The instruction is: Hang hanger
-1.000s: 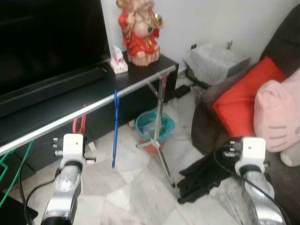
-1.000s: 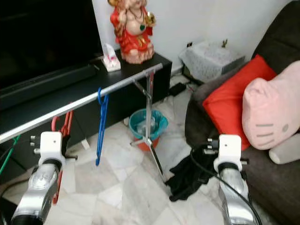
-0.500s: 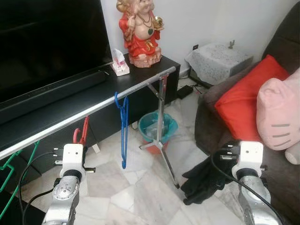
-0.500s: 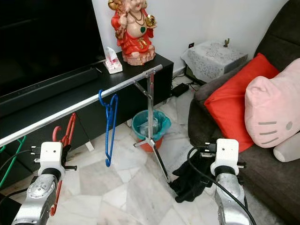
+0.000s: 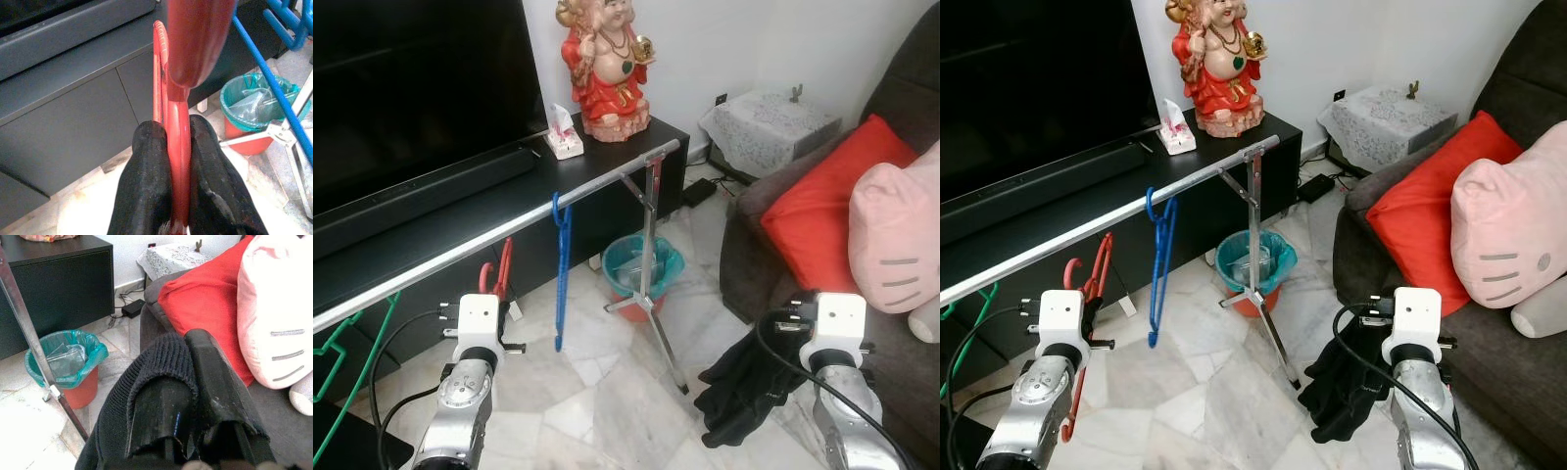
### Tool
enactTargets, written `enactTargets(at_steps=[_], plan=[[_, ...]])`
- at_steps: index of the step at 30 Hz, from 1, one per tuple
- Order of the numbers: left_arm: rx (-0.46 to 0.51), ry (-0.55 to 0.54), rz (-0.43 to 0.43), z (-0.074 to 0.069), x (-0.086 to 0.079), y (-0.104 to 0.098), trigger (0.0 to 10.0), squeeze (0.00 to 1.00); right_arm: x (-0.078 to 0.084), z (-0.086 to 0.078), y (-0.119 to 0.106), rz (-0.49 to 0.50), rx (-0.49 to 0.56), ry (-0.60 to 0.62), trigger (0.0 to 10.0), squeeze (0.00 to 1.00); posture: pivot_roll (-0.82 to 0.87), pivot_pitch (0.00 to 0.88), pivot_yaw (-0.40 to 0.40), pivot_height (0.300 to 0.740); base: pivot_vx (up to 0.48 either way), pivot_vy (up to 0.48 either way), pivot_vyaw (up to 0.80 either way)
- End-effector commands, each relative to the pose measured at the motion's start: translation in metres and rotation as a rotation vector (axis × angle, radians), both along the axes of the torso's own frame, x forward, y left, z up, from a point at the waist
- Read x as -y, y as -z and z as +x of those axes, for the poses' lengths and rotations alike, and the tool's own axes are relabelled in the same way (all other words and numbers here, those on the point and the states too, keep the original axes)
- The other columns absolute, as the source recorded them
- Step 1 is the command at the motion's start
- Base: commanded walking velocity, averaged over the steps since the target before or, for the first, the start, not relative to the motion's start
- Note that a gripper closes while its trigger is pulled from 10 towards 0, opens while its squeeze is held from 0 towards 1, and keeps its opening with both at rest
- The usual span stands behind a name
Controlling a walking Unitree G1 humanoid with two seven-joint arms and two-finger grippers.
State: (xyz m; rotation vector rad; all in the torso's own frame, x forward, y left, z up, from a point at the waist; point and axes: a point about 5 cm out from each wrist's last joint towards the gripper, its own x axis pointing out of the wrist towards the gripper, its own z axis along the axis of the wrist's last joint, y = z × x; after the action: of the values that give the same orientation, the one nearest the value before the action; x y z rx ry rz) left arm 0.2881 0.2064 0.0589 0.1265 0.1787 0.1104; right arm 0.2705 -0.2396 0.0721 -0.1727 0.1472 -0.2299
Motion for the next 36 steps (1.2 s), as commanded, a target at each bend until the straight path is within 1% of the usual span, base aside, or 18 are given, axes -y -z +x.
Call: enactTargets(at_steps=[1,5,11,21,33,36], plan=[[0.022,0.006,-0.006,0.003,0.001,-0.004,10.0,0.0,0.001,0.007,-0.01,-0.008,0.033,0.005,10.0,0.0,-0.02,0.0,0.052,0.74,-0.24,0.0,0.0],[0.022,0.007,-0.014,0.003,0.002,-0.004,10.0,0.0,0.003,0.009,-0.015,-0.012,0.042,0.005,10.0,0.0,-0.01,0.0,0.052,0.74,-0.255,0.0,0.0],[0.022,0.006,-0.015,0.003,0.002,-0.004,10.0,0.0,0.005,0.01,-0.015,-0.018,0.04,0.004,10.0,0.0,0.0,0.0,0.045,0.74,-0.291,0.0,0.0],[0.022,-0.005,-0.013,-0.001,0.0,-0.004,10.0,0.0,-0.002,0.013,-0.014,-0.01,0.035,-0.016,10.0,0.0,0.01,0.0,0.04,0.74,-0.307,0.0,0.0],[0.022,-0.008,-0.014,-0.001,0.0,-0.004,10.0,0.0,-0.004,0.015,-0.016,-0.009,0.048,-0.019,10.0,0.0,0.01,0.0,0.042,0.74,-0.307,0.0,0.0],[0.023,-0.006,-0.012,0.0,0.0,-0.005,10.0,0.0,-0.007,0.017,-0.016,-0.015,0.044,-0.043,10.0,0.0,0.01,0.0,0.044,0.74,-0.31,0.0,0.0]])
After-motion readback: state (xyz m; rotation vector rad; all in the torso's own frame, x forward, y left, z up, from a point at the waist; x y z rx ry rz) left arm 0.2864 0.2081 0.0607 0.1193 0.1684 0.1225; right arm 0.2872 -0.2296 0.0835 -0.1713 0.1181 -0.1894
